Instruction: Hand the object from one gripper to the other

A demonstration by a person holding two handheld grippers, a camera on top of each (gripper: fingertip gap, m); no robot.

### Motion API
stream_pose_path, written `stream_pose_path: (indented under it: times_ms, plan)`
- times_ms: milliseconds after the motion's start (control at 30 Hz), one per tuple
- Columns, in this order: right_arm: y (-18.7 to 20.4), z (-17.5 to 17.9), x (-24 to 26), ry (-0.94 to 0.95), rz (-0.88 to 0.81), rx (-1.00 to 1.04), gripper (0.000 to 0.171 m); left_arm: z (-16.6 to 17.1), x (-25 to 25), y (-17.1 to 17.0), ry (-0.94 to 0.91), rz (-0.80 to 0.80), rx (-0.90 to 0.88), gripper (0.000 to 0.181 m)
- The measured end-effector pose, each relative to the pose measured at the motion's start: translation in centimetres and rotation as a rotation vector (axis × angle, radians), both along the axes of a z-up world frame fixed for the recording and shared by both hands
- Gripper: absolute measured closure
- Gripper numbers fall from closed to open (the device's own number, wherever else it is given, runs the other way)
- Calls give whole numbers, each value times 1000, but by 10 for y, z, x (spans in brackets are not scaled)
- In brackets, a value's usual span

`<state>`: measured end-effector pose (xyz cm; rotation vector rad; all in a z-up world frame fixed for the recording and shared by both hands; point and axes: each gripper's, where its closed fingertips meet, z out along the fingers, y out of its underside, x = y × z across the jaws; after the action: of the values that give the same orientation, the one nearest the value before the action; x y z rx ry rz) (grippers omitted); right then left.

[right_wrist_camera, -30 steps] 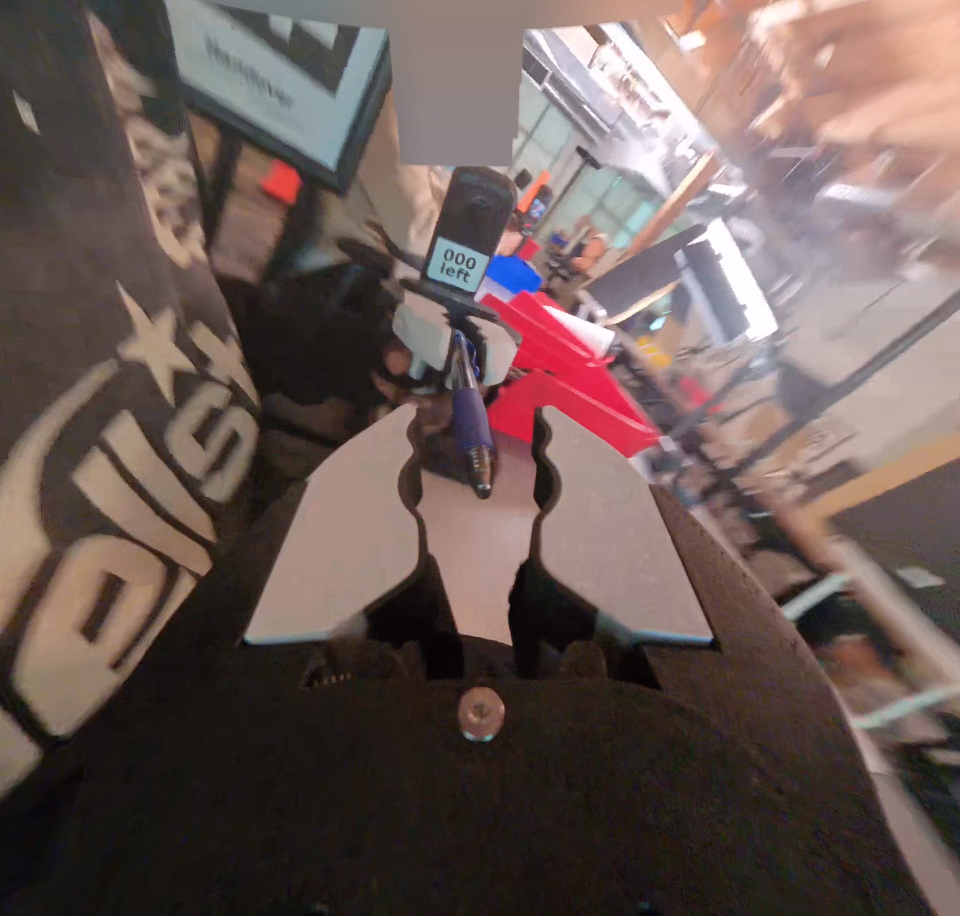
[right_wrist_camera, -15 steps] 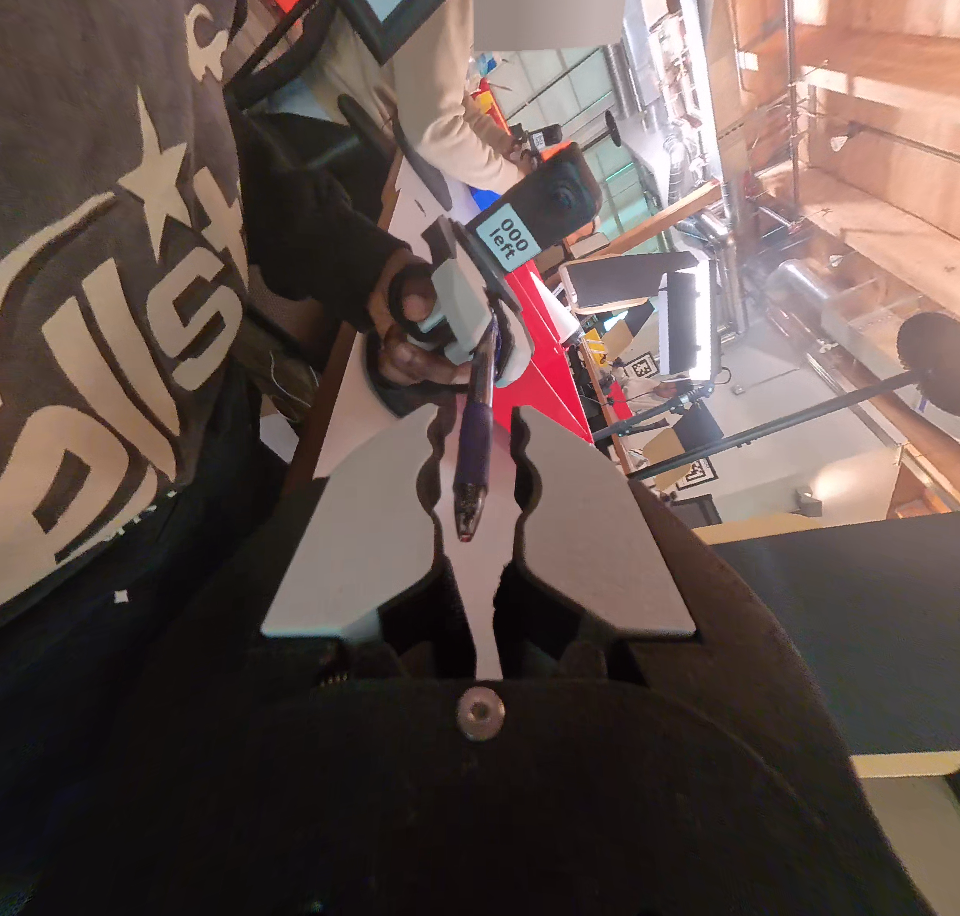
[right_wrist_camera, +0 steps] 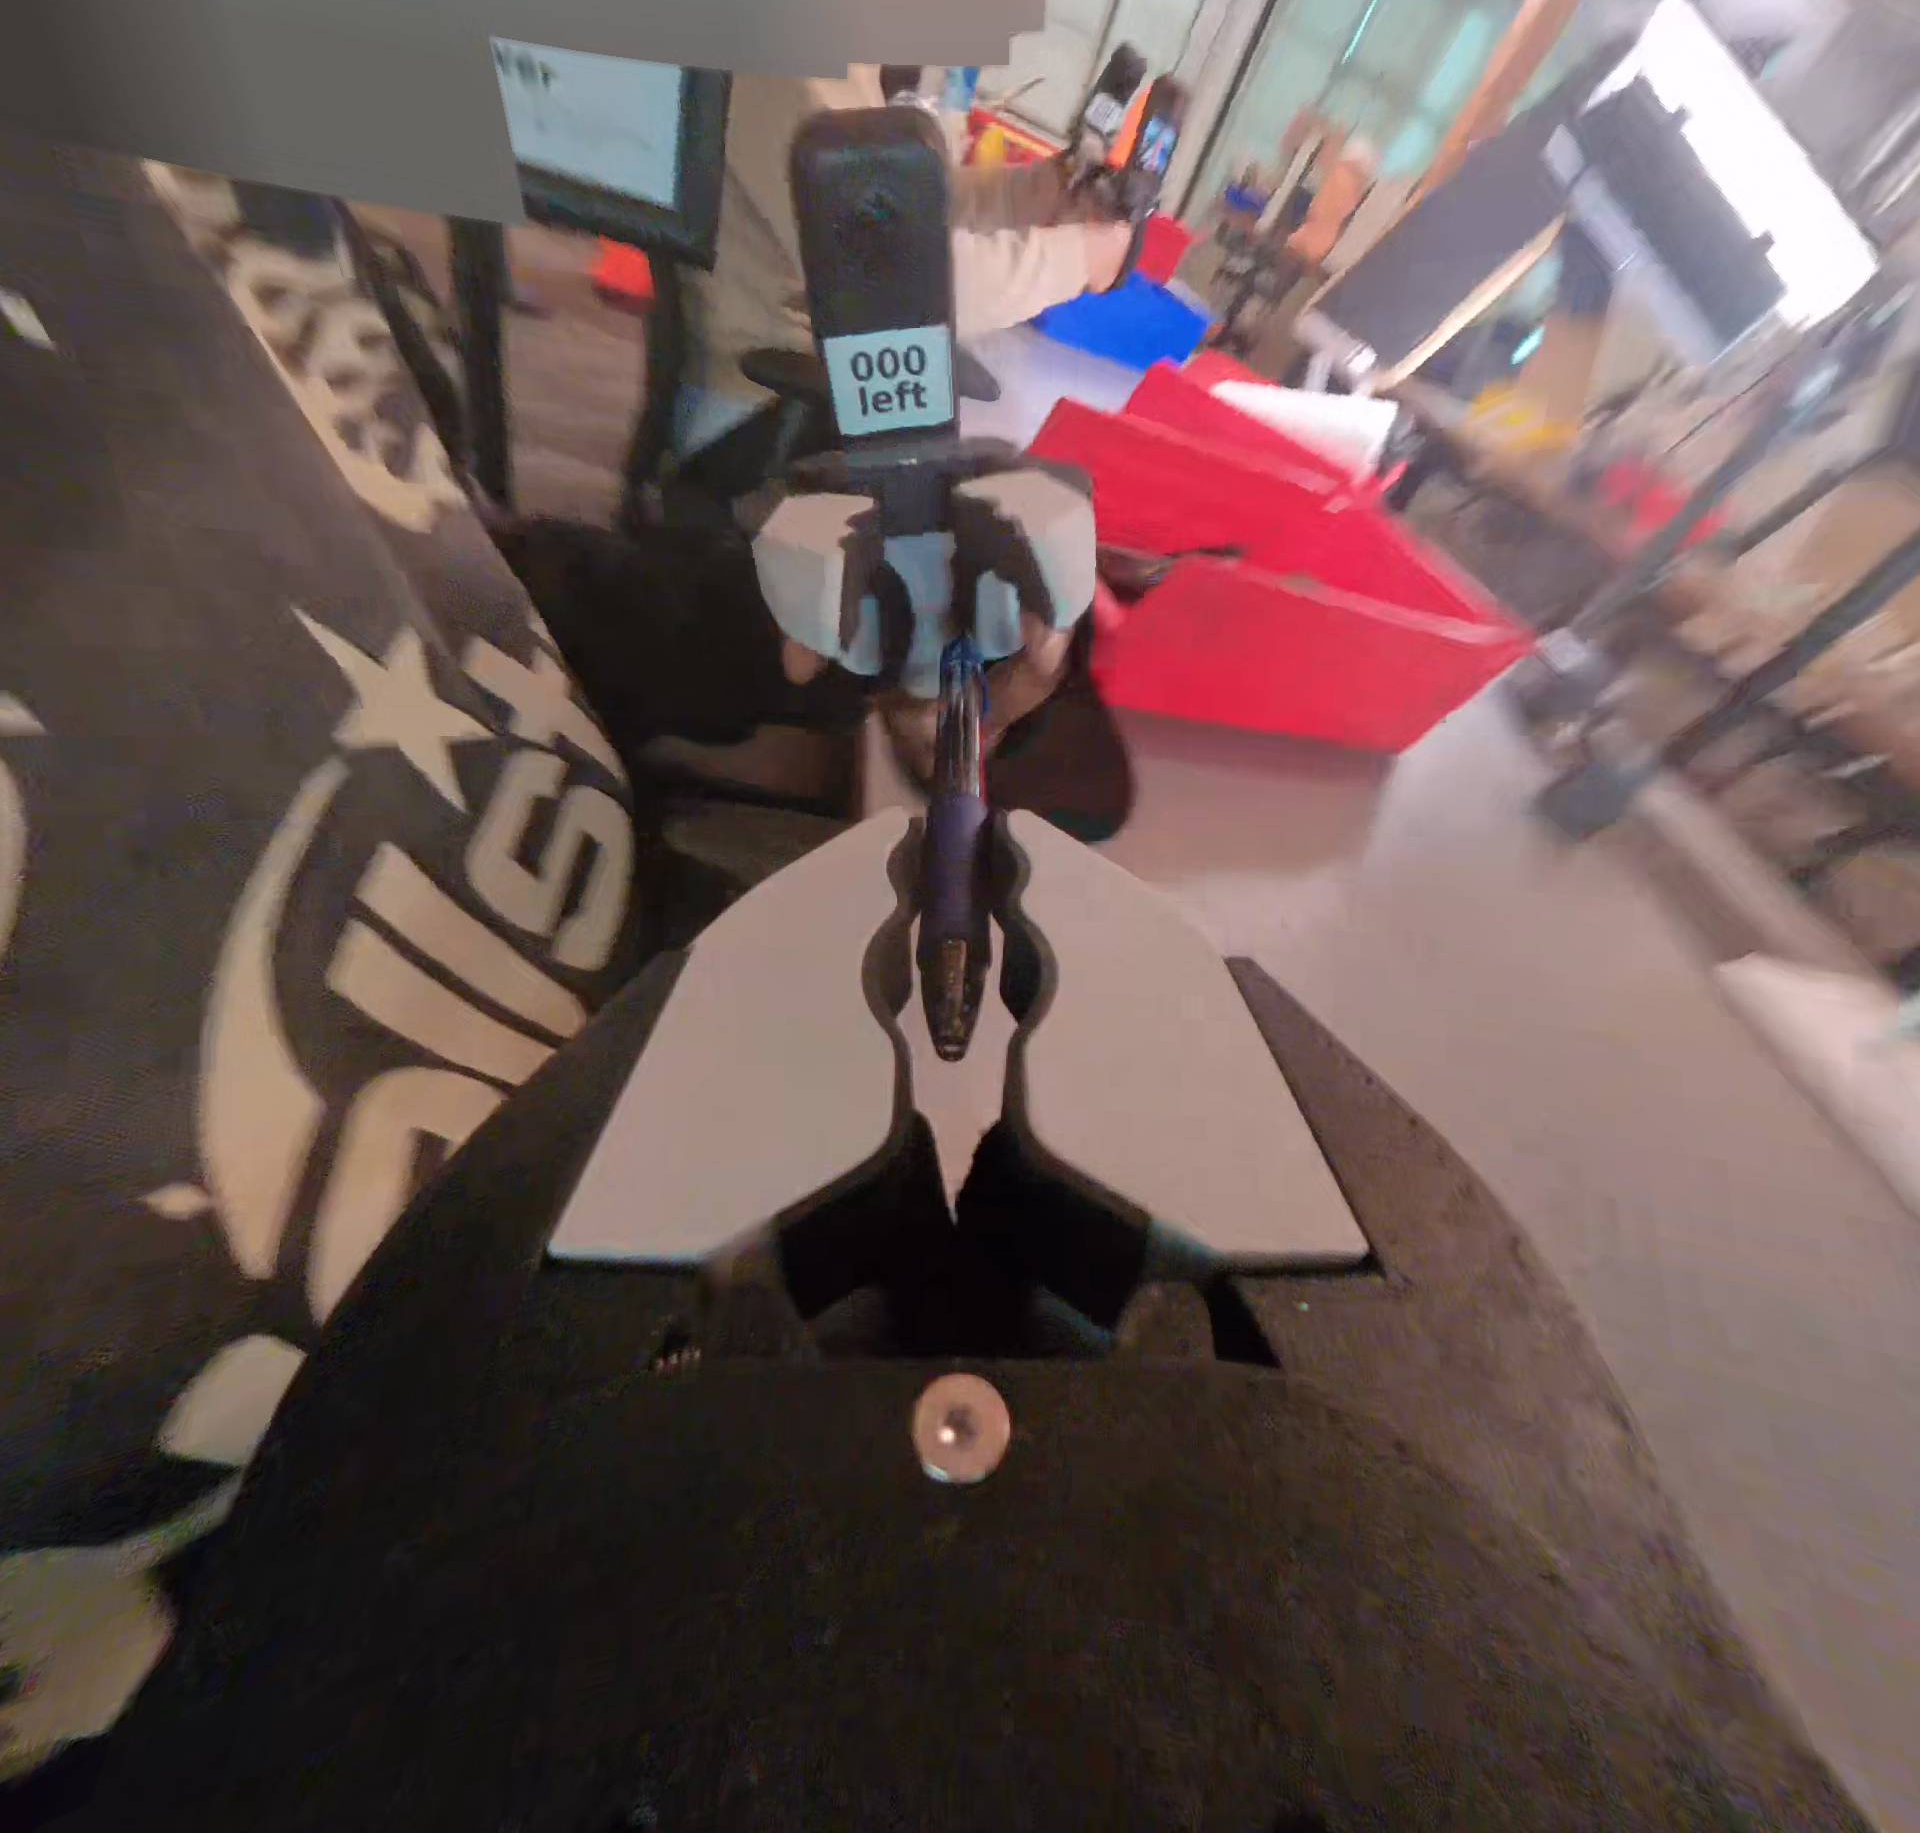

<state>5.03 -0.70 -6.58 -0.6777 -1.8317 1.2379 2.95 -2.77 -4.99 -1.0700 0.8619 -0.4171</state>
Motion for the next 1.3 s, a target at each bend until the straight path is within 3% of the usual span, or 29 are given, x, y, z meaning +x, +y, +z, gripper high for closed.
stream_pose_path:
  times_ms: [100, 233, 400, 600, 667, 733, 800, 900, 1000, 1300]
  plan:
    - [-4, 1, 3, -137, 88, -262, 159, -8, 1, 2, 97, 47, 15, 146]
    - [-3, -2, 5, -276, 136, -456, 159, -11, 3, 2, 134, 57, 19, 155]
    - [-1, 0, 5, -318, 159, -574, 159, -18, 3, 7, 204, 103, 3, 157]
    - [2, 0, 3, -310, 147, -571, 159, -18, 3, 9, 172, 87, -64, 170]
    - [2, 2, 2, -236, 143, -502, 157, -16, 2, 9, 103, 49, -127, 171]
    - [2, 12, 2, -86, 135, -399, 134, -15, 1, 10, 19, -4, -202, 171]
    - [3, 14, 3, 78, 89, -188, 127, -11, 1, 9, -69, -69, -266, 172]
    - [1, 7, 6, 235, 15, 182, 128, -8, 1, 7, -168, -159, -347, 172]
    - [-6, 11, 10, 367, -15, 408, 136, -10, 3, 5, -207, -218, -419, 171]
    - [-5, 11, 12, 402, -27, 498, 155, -13, 7, 3, -215, -265, -466, 171]
